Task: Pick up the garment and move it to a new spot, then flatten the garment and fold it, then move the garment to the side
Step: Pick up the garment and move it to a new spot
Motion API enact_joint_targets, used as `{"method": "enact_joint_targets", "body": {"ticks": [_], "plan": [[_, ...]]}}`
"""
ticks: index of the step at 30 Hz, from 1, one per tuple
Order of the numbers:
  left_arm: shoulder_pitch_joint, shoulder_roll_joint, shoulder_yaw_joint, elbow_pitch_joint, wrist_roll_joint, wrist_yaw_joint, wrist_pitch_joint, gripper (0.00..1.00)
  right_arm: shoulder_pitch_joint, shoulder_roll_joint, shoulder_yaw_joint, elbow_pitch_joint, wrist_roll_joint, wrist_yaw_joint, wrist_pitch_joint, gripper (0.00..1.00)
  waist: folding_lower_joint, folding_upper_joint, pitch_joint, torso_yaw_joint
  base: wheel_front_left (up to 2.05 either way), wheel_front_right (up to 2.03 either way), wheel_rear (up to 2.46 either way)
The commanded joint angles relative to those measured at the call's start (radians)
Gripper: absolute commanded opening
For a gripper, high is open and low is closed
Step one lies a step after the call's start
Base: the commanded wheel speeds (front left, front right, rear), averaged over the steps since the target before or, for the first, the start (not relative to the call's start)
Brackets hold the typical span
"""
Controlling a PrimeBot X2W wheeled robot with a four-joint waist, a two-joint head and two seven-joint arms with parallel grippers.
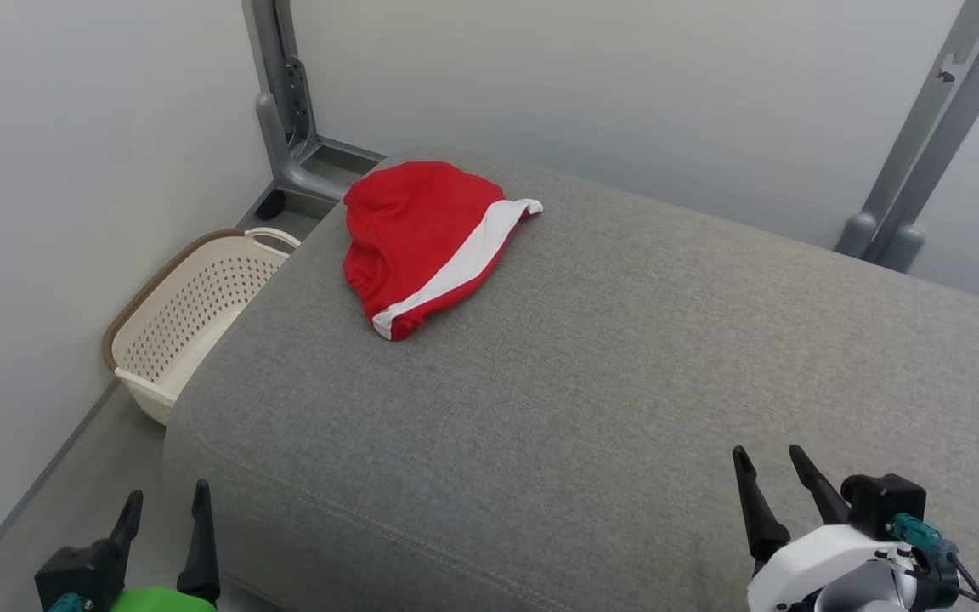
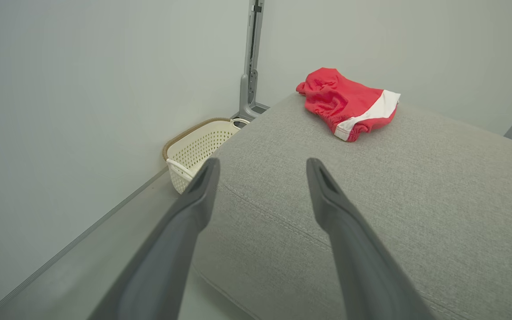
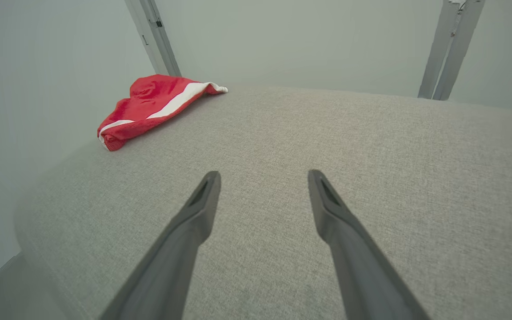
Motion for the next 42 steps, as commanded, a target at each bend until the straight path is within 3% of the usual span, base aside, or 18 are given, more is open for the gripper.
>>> {"method": "enact_joint_targets", "body": {"ticks": [1,14,21,27,34,42], "plan": [[0.011,0.005,0.007,-0.006,-0.009,0.006,-0.008,1.0,-0.009,-0.004,-0.001,0.003,-0.013,0.0,-0.002,1.0,0.0,0.0,0.011,0.016,0.0,0.0,0.0],[0.033,0.006,0.009,-0.032,-0.015,0.028,-0.01,1.0,-0.024,-0.004,0.011,-0.009,-0.085,0.0,0.009,1.0,0.0,0.0,0.021,0.023,0.0,0.0,0.0],[-0.044,0.006,-0.035,-0.008,-0.003,0.004,0.048,1.0,0.0,-0.004,-0.003,-0.026,-0.1,0.0,0.019,1.0,0.0,0.0,0.016,0.015,0.0,0.0,0.0],[-0.243,-0.012,-0.112,0.112,0.011,-0.035,0.222,1.0,0.011,-0.003,-0.004,-0.081,-0.126,0.0,0.048,1.0,0.0,0.0,0.046,-0.006,0.0,0.0,0.0],[-0.536,-0.041,-0.132,0.343,-0.026,-0.076,0.435,1.0,-0.028,-0.004,0.039,-0.199,-0.194,0.0,0.128,1.0,0.0,0.0,0.162,-0.088,0.0,0.0,0.0],[-0.773,-0.036,-0.113,0.509,-0.059,-0.1,0.53,1.0,-0.071,-0.004,0.099,-0.339,-0.26,0.0,0.218,1.0,0.0,0.0,0.289,-0.171,0.0,0.0,0.0]]}}
